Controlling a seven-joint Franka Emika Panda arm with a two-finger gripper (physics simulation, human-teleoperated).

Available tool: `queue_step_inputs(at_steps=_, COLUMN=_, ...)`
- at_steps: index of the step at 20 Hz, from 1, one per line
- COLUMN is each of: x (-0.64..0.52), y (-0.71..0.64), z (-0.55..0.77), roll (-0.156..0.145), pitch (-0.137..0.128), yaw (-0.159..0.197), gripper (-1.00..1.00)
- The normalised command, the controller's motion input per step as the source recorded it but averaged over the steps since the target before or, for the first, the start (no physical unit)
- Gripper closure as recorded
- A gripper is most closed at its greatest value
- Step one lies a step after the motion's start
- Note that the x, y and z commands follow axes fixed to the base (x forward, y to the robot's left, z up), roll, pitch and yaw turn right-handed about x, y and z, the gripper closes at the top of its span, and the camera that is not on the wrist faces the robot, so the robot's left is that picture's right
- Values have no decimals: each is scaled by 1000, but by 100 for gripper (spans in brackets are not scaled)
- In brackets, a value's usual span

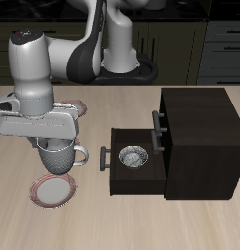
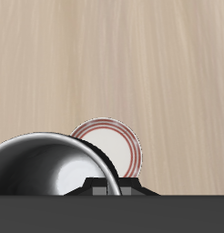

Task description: Place the porcelain mug that is on the plate onto the farthest plate relative to the robot

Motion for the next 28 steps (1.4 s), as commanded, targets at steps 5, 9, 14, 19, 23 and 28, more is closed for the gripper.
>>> queue_step_inputs(at_steps=5, x=73, y=82, z=-236, roll=6, pitch=18, yaw=-9, gripper=100)
queue_step_inputs(at_steps=9, x=35, y=-104, z=-301, roll=-22, pitch=10, yaw=7, gripper=100)
queue_step_inputs(at_steps=14, x=58, y=-136, z=-139, roll=-30, pitch=-16, yaw=36, gripper=100)
queue_step_inputs(at_steps=19, x=75, y=-83, z=-99, roll=-25, pitch=-6, yaw=7, gripper=100)
queue_step_inputs(at_steps=23, x=83, y=3, z=-198, roll=-2, pitch=4, yaw=4, gripper=100)
queue_step_inputs(at_steps=28, x=124, y=59, z=-249, roll=7, pitch=16, yaw=30, gripper=100)
